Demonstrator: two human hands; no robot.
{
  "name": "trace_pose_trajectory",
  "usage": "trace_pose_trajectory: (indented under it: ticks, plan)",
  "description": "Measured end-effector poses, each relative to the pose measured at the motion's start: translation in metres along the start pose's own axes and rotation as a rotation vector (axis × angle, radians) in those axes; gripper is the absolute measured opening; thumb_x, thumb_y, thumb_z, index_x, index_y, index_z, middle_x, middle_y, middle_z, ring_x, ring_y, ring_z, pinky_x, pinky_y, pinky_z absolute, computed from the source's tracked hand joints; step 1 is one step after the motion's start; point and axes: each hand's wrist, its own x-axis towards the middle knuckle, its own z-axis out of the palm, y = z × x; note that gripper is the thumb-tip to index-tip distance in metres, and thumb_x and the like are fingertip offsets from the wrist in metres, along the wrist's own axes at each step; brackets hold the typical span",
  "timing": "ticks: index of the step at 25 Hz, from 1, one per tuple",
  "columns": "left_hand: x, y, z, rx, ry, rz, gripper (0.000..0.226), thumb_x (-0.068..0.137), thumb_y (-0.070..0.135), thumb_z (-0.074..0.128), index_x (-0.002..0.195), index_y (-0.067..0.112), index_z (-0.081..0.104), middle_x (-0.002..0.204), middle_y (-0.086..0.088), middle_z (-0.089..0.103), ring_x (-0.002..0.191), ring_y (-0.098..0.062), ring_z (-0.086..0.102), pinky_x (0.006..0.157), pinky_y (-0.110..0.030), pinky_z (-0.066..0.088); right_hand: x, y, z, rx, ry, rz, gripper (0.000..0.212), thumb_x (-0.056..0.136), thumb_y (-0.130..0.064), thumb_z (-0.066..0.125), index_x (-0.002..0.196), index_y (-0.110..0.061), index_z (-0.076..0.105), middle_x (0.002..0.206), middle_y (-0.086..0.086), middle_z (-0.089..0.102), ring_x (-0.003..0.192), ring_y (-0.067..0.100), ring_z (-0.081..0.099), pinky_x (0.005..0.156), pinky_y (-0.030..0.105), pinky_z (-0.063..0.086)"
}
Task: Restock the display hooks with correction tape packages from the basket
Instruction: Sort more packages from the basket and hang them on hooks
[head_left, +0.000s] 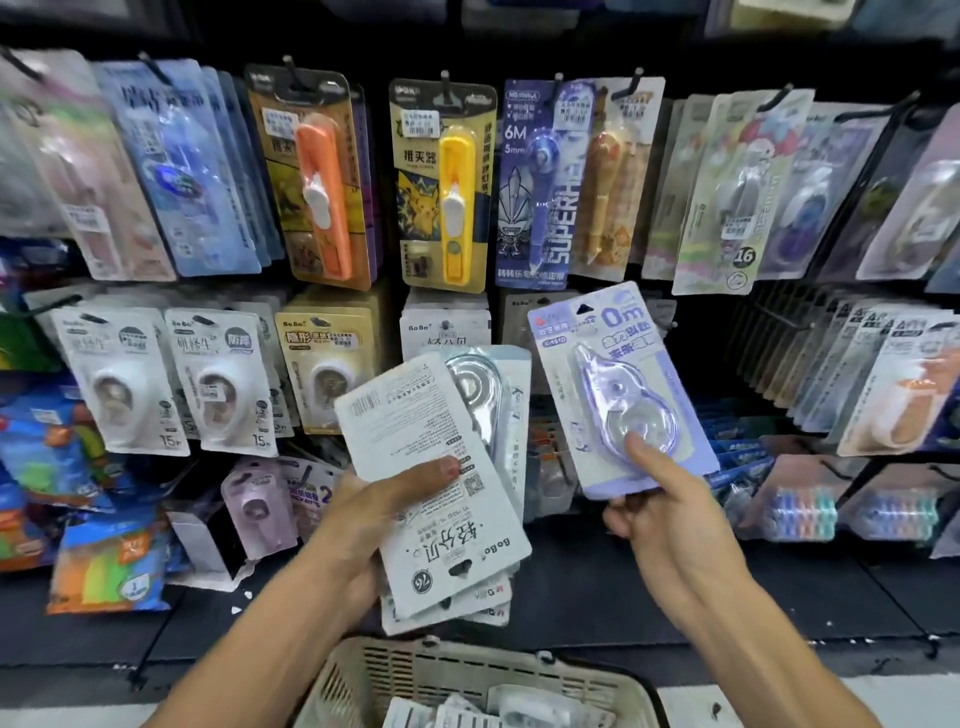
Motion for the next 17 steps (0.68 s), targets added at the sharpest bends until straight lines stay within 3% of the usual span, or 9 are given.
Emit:
trace_pose_trajectory:
  ticks: [3, 8, 12, 17]
  plan:
    - [0.004, 0.017, -0.002, -0.003, -0.025, 0.043, 0.045, 0.059, 0.001, 0.08, 0.104, 0.006, 0.074, 0.099, -0.02, 0.078, 0.077, -0.033, 0.078, 0.055, -0.039, 0.062, 0.006, -0.009, -0.002, -0.044, -0.027, 0.109, 0.06, 0.064, -0.029, 0.083, 0.119, -0.012, 0.068, 0.088, 0.011, 0.074, 0.057, 0.017, 0.063, 0.049, 0.029, 0.053]
    - [0.007, 0.009, 0.005, -0.088, -0.011, -0.001, 0.045, 0.053, 0.008, 0.081, 0.098, 0.01, 0.076, 0.094, -0.017, 0.079, 0.073, -0.029, 0.078, 0.052, -0.04, 0.061, 0.007, -0.014, -0.018, 0.162, -0.005, 0.178, 0.027, 0.076, -0.025, 0.072, 0.102, -0.018, 0.074, 0.105, 0.014, 0.076, 0.078, 0.028, 0.075, 0.058, 0.035, 0.06]
    - [0.016, -0.003, 0.014, -0.067, -0.023, -0.047, 0.061, 0.05, 0.011, 0.083, 0.111, 0.009, 0.073, 0.099, -0.017, 0.079, 0.076, -0.03, 0.078, 0.055, -0.041, 0.061, 0.012, -0.036, -0.045, 0.243, 0.193, -0.037, 0.04, 0.079, -0.021, 0.069, 0.118, -0.019, 0.067, 0.111, 0.006, 0.077, 0.09, 0.023, 0.076, 0.066, 0.033, 0.062]
    - [0.024, -0.015, 0.031, -0.062, -0.071, -0.075, 0.037, 0.048, 0.012, 0.084, 0.085, 0.015, 0.083, 0.096, -0.017, 0.079, 0.075, -0.03, 0.078, 0.055, -0.041, 0.061, 0.014, -0.061, -0.09, 0.251, 0.428, -0.08, 0.024, 0.096, -0.018, 0.064, 0.12, -0.018, 0.065, 0.097, 0.002, 0.079, 0.078, 0.017, 0.077, 0.06, 0.026, 0.061]
